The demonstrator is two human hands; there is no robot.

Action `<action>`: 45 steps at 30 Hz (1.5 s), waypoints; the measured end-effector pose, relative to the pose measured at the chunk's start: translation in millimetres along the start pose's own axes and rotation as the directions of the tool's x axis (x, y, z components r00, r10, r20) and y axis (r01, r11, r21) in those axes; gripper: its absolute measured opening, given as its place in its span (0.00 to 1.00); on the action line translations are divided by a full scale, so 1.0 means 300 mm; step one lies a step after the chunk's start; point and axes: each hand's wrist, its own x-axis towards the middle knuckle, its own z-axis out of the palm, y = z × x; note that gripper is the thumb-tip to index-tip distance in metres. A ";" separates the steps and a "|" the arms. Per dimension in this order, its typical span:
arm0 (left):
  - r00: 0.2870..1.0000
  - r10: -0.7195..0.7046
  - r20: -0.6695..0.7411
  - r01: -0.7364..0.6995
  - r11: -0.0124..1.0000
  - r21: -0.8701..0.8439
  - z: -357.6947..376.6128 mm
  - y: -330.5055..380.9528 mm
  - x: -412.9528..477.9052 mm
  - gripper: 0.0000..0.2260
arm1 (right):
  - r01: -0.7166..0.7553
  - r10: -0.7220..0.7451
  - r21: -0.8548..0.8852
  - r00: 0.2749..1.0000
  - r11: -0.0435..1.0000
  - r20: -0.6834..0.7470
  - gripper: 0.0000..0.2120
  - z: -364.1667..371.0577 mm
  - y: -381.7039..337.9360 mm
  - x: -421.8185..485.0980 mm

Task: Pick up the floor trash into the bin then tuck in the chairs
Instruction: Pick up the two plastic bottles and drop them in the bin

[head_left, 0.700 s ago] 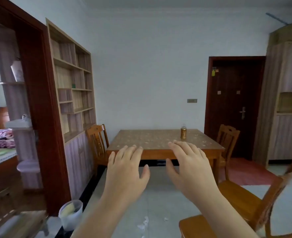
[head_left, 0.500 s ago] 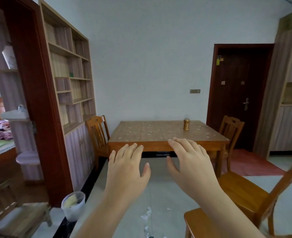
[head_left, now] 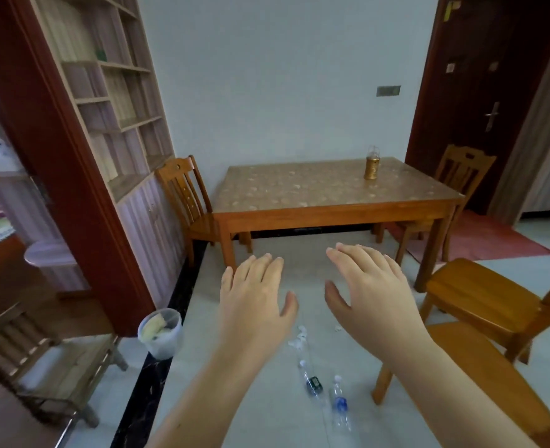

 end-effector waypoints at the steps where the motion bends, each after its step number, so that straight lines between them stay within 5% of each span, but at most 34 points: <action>1: 1.000 0.003 0.017 -0.003 1.000 -0.004 0.027 -0.019 0.012 0.23 | -0.003 0.003 -0.012 1.000 1.000 0.015 0.19 0.030 0.007 0.002; 15: 0.991 0.079 0.104 -0.090 0.991 0.101 0.525 -0.146 0.457 0.20 | -0.139 0.129 0.051 0.979 0.989 0.156 0.19 0.592 0.335 0.201; 30: 0.963 0.010 0.268 -0.001 0.999 -0.034 1.121 -0.429 0.791 0.20 | -0.281 0.275 -0.025 0.916 0.960 0.291 0.22 1.173 0.580 0.284; 34: 0.952 0.082 0.296 -0.069 0.996 -0.053 1.334 -0.537 0.851 0.21 | -0.291 0.295 -0.062 0.904 0.955 0.309 0.20 1.391 0.606 0.280; 45: 0.922 0.077 0.380 -0.066 0.997 -0.042 2.085 -0.753 0.721 0.21 | -0.349 0.353 -0.081 0.853 0.934 0.386 0.20 2.034 0.847 -0.125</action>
